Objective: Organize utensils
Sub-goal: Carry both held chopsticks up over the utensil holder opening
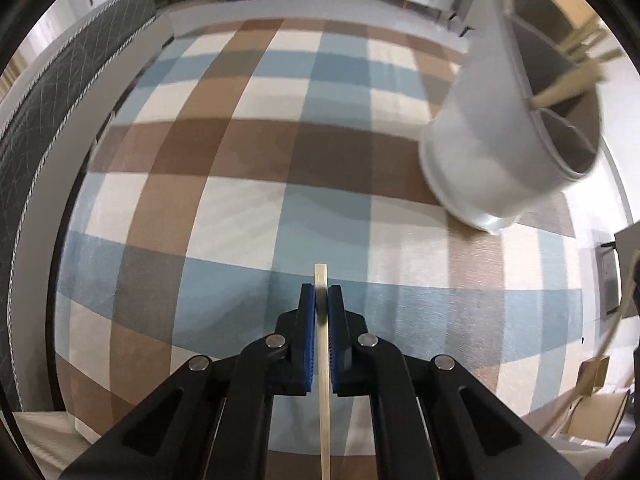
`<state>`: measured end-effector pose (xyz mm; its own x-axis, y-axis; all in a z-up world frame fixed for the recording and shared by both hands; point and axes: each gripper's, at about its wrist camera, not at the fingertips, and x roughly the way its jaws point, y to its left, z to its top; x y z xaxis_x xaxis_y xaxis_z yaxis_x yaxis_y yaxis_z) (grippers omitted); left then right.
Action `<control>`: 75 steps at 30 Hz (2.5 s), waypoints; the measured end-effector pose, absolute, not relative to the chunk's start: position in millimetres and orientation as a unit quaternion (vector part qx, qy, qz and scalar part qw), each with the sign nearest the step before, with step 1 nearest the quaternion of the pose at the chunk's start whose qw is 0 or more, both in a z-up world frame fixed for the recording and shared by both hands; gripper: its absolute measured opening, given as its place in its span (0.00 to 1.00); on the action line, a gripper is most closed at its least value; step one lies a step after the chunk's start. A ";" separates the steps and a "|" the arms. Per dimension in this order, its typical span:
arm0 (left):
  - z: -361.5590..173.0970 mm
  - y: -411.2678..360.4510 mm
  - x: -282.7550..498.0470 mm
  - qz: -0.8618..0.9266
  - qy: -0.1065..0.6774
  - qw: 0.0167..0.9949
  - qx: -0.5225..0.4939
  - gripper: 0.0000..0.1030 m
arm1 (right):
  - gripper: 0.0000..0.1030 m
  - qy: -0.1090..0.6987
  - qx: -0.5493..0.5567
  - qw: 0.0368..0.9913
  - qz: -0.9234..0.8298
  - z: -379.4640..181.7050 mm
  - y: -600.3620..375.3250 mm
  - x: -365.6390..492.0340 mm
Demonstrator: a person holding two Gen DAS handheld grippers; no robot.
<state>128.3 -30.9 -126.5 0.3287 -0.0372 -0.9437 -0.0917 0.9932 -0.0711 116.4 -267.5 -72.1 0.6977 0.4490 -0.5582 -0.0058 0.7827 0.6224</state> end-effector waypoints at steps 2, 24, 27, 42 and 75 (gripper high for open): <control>-120.8 -34.6 123.1 0.007 0.571 0.819 -0.053 0.01 | 0.04 0.364 0.290 0.875 0.131 -69.9 -264.2 113.9; -53.3 -41.2 85.8 -0.064 0.488 0.871 -0.011 0.01 | 0.03 0.336 0.207 0.907 0.146 -50.6 -231.1 54.3; -43.8 -35.6 82.0 -0.073 0.477 0.875 -0.022 0.01 | 0.03 0.324 0.198 0.913 0.147 -41.9 -227.8 45.9; 17.6 -29.0 78.4 -0.123 0.422 0.897 -0.047 0.01 | 0.03 0.262 0.170 0.940 0.139 6.3 -227.0 42.3; 105.6 -39.0 231.3 -0.135 0.255 0.948 -0.136 0.01 | 0.03 0.077 0.151 0.975 0.142 99.9 -227.3 228.0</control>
